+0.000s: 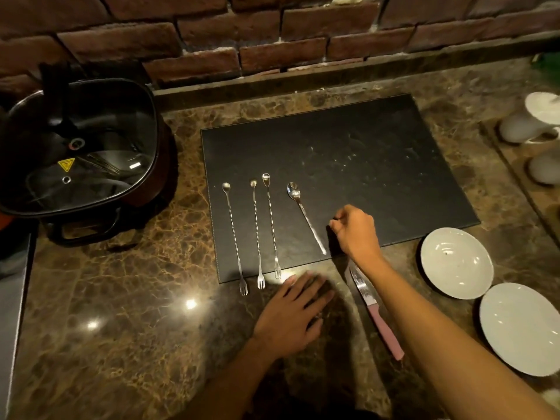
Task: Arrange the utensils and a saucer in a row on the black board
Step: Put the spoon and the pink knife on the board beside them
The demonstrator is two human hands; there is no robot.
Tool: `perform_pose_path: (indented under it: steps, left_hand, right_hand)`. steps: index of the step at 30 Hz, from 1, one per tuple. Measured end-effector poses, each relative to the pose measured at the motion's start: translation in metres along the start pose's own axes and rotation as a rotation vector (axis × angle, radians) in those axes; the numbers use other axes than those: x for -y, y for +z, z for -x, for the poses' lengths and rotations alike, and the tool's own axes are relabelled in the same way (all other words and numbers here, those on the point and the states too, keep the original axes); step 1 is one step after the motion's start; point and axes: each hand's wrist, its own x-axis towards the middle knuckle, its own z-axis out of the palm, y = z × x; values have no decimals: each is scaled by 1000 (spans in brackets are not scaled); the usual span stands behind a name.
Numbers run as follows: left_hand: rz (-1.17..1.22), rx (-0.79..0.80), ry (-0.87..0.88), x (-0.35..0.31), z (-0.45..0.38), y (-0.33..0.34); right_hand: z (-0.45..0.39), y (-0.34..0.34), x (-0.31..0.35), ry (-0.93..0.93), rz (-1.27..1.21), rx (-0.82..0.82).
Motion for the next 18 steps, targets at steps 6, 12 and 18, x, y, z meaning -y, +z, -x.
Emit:
perform_pose_path:
  steps: [6, 12, 18]
  left_hand:
    - [28, 26, -23, -7, -15, -2]
    - [143, -33, -12, -24, -49, -10]
    - [57, 24, -16, -25, -56, -3]
  right_hand:
    - [89, -23, -81, 95, -13, -82]
    - [154, -10, -120, 84, 51, -7]
    - [166, 1, -125, 78, 118, -14]
